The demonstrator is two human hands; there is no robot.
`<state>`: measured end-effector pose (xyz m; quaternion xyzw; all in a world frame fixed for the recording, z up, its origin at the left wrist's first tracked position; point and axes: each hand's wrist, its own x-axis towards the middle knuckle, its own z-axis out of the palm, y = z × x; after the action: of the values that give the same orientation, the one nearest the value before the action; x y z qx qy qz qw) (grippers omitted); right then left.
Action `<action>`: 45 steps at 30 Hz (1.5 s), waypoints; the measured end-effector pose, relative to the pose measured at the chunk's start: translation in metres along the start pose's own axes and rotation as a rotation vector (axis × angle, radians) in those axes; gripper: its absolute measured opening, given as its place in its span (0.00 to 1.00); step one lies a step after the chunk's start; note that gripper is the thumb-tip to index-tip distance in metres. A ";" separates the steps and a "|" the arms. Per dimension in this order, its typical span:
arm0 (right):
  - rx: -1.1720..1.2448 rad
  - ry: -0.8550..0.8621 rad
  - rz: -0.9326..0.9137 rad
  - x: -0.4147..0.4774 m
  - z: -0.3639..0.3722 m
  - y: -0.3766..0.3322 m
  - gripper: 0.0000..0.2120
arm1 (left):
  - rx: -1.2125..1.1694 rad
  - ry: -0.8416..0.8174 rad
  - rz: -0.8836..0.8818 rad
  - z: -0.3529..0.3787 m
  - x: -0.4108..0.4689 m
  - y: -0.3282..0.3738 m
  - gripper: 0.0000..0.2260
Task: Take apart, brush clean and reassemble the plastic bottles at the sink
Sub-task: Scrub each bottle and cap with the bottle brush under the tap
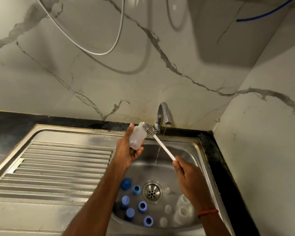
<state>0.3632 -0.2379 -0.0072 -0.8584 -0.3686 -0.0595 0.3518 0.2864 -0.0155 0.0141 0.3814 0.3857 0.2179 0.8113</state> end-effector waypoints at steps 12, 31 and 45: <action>-0.030 -0.032 0.009 -0.007 0.001 0.008 0.19 | 0.231 -0.149 0.128 -0.005 0.006 -0.002 0.14; -0.086 -0.007 -0.097 0.018 0.008 -0.013 0.19 | 0.115 -0.034 0.166 0.003 -0.003 0.004 0.11; -0.012 0.037 -0.093 0.013 0.006 -0.005 0.18 | 0.077 -0.055 0.100 0.014 -0.007 0.010 0.17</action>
<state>0.3682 -0.2237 -0.0041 -0.8413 -0.4010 -0.0940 0.3501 0.2922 -0.0202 0.0307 0.4371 0.3519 0.2327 0.7943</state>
